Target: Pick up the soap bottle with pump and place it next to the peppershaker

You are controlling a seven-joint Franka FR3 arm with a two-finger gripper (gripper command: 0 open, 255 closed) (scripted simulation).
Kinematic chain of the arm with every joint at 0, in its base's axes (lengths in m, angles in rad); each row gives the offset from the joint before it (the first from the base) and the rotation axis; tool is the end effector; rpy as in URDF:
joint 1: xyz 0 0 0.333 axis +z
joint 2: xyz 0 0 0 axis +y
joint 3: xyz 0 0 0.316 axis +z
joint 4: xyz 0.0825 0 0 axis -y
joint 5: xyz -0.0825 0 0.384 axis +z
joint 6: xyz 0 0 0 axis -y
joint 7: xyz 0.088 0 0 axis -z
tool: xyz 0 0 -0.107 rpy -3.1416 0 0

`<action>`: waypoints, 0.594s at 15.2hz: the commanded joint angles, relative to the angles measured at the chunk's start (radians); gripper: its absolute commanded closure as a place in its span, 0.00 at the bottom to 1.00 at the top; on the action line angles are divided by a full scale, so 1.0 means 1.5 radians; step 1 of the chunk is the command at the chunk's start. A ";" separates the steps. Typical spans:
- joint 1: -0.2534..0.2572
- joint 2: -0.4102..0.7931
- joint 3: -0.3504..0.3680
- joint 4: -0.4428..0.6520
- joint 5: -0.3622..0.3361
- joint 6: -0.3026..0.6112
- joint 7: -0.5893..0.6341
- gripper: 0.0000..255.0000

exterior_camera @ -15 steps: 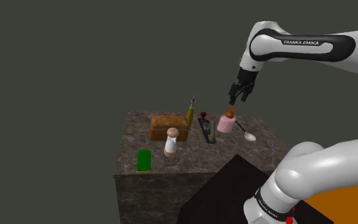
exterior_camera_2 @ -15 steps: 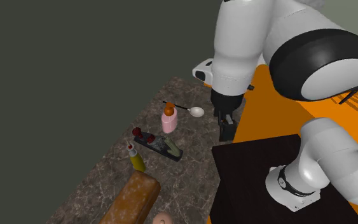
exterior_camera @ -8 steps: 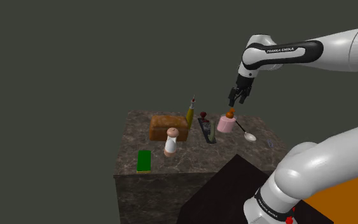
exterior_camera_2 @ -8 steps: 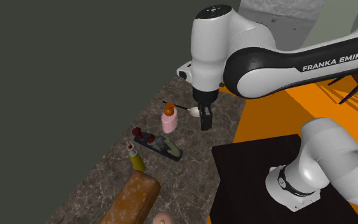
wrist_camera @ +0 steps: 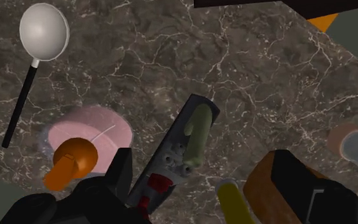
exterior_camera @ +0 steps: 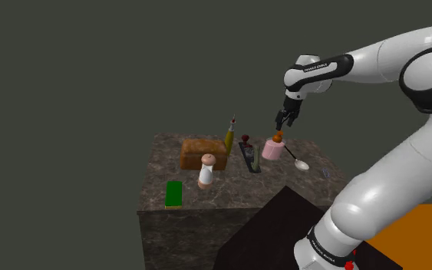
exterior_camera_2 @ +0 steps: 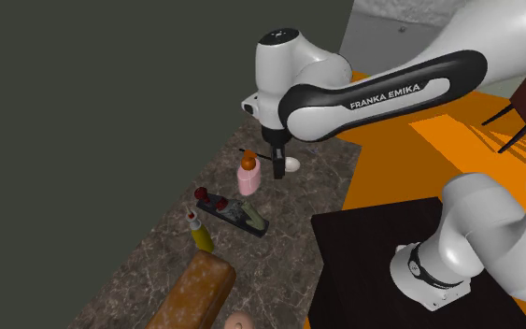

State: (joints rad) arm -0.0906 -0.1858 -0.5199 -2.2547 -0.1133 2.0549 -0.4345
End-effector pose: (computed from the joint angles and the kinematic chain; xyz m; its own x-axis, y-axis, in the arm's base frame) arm 0.3940 -0.2893 0.4272 0.9931 -0.1118 -0.0350 -0.1122 -0.9936 -0.0092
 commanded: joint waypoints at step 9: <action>-0.051 0.280 -0.046 0.176 0.160 0.081 -0.192 0.00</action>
State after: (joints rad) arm -0.1576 0.2007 -0.5903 -2.0110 0.1055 2.1669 -0.7015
